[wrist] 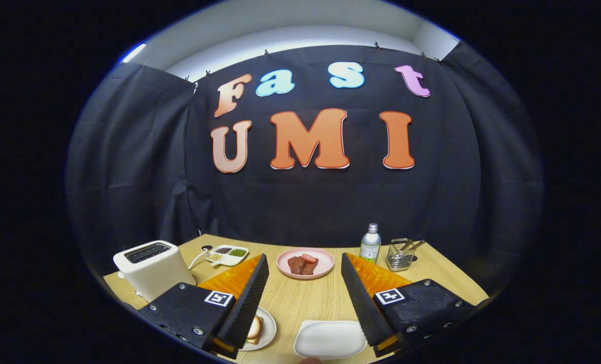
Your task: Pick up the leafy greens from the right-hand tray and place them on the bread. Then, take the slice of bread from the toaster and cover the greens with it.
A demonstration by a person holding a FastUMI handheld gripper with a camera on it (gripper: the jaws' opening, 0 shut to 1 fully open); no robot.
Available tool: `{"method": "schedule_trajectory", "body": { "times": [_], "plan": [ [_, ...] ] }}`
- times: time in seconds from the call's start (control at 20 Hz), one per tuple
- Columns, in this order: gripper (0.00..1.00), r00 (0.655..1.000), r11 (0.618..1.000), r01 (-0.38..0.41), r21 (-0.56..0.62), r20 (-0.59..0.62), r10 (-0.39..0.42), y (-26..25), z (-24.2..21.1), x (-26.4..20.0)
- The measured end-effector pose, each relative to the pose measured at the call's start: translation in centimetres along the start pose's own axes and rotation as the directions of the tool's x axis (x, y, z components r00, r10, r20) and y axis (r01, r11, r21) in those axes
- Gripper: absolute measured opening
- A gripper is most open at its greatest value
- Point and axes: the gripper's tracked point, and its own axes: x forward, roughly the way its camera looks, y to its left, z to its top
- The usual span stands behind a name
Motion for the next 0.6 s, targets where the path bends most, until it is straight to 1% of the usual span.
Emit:
{"method": "schedule_trajectory", "body": {
  "times": [0.15,0.3,0.45,0.6],
  "plan": [
    [0.88,0.995,0.999,0.029,0.03,0.089,-0.031,-0.3,2.0,-0.6],
    [0.88,0.988,0.997,0.042,0.058,0.146,-0.05,-0.7,3.0,-1.3],
    [0.89,0.976,0.996,0.082,0.037,0.199,-0.087,-1.7,4.0,-2.1],
    [0.89,0.964,0.994,0.109,0.002,0.243,-0.106,-2.3,4.6,-2.9]
  ]
}}
